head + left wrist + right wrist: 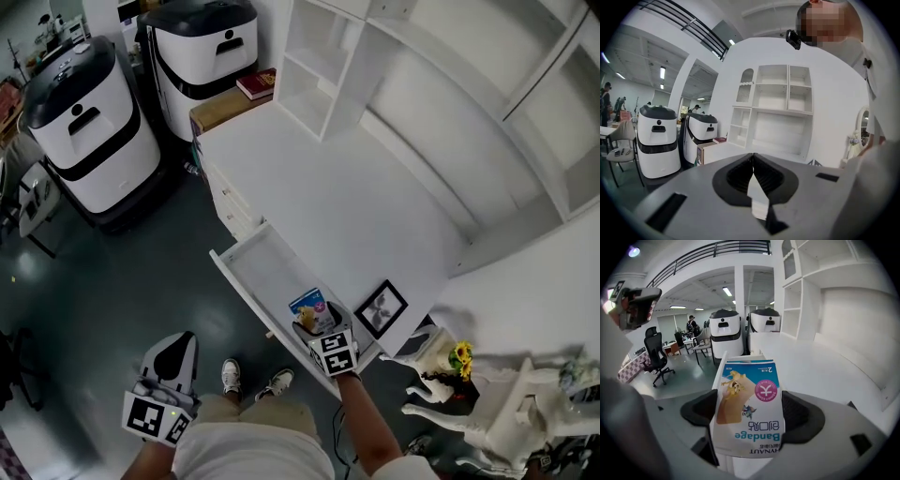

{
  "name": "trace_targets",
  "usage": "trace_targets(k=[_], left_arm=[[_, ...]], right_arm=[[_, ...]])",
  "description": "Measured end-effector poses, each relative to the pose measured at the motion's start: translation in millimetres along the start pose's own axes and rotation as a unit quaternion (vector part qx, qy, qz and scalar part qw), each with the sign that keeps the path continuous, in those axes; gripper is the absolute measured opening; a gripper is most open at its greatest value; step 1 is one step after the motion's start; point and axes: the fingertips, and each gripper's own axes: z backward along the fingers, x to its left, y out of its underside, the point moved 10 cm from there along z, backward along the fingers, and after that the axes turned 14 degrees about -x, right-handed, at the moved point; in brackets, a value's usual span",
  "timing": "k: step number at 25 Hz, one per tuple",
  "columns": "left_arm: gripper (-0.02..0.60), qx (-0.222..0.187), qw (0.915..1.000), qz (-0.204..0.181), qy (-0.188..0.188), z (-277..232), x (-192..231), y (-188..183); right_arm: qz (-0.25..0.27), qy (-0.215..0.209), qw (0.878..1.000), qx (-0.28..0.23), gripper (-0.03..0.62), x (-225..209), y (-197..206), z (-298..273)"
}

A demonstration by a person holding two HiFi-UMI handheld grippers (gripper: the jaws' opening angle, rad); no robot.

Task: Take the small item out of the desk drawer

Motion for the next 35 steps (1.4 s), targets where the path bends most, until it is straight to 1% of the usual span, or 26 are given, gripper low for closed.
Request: trace_targets(k=[4,7,13,18,23,27,30,35], left_arm=[[0.017,-0.017,0.9992,0.004,0.037,-16,-5,-6],[0.017,-0.028,0.9976,0.005,0.063,-28,-9,-10],[0.017,-0.048,0.9938,0.008,0.1,-46,-17,-19],[0.015,-0.064,0.9904,0.009,0.122,-61,-23,-24],[0.017,-0.076,0.9875,0.007,0.138,-74,-27,-30],[0.017,-0.085,0.986,0.003,0.143,-83,-29,-35],[0.017,-0.094,0.985,0.0,0.145,-91,-29,-40],[0.017,-0.108,0.9835,-0.008,0.145,-103,-30,-50]], right_arm=[[-0.029,0.025,0.998,-0.044,0.44,3,-22,30],[-0.049,0.049,0.995,-0.075,0.44,4,-35,50],[-0.098,0.091,0.983,-0.129,0.44,0,-52,89],[-0.122,0.122,0.973,-0.156,0.44,-4,-58,118],[-0.151,0.159,0.956,-0.194,0.44,-13,-66,149],[-0.164,0.183,0.941,-0.232,0.44,-23,-77,174],[-0.162,0.197,0.931,-0.261,0.44,-31,-91,193],[-0.143,0.217,0.916,-0.306,0.44,-39,-120,229]])
